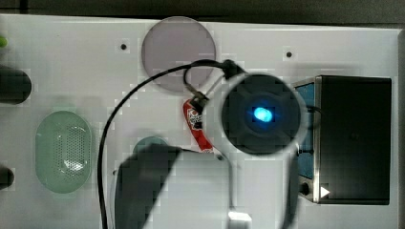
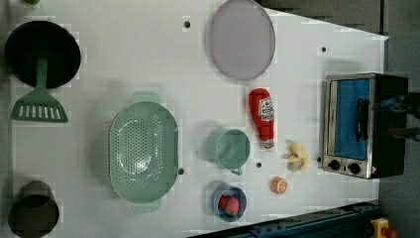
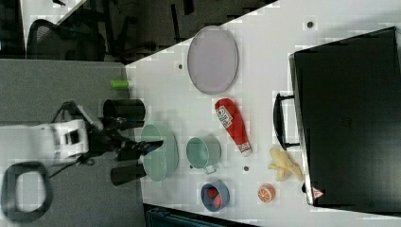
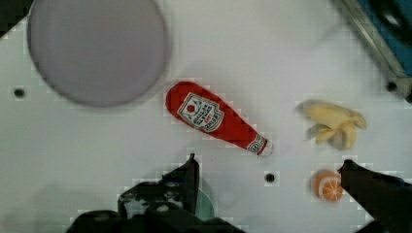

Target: Pick Ketchup from the table and place it in strainer.

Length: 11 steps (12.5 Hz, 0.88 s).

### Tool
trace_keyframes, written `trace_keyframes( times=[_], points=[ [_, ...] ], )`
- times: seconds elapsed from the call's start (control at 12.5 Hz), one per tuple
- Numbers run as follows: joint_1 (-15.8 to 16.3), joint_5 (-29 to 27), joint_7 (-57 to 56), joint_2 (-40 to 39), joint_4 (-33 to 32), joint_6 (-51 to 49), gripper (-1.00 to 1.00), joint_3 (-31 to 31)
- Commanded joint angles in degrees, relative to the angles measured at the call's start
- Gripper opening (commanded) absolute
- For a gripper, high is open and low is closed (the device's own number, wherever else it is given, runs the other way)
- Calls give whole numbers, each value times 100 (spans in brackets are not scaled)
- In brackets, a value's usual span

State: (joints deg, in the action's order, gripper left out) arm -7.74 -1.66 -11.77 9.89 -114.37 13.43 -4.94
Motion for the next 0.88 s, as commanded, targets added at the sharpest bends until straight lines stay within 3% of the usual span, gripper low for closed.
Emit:
trace_keyframes(
  times=[0.08,0.48,0.88],
  points=[
    [52,-5,-1933,-253,-622,434,100,-187],
    [60,-2,-4133,-564,-1468,1875,100,-230],
    [64,107,-4436,-1267,-1961,3050,100,-274]
  ],
)
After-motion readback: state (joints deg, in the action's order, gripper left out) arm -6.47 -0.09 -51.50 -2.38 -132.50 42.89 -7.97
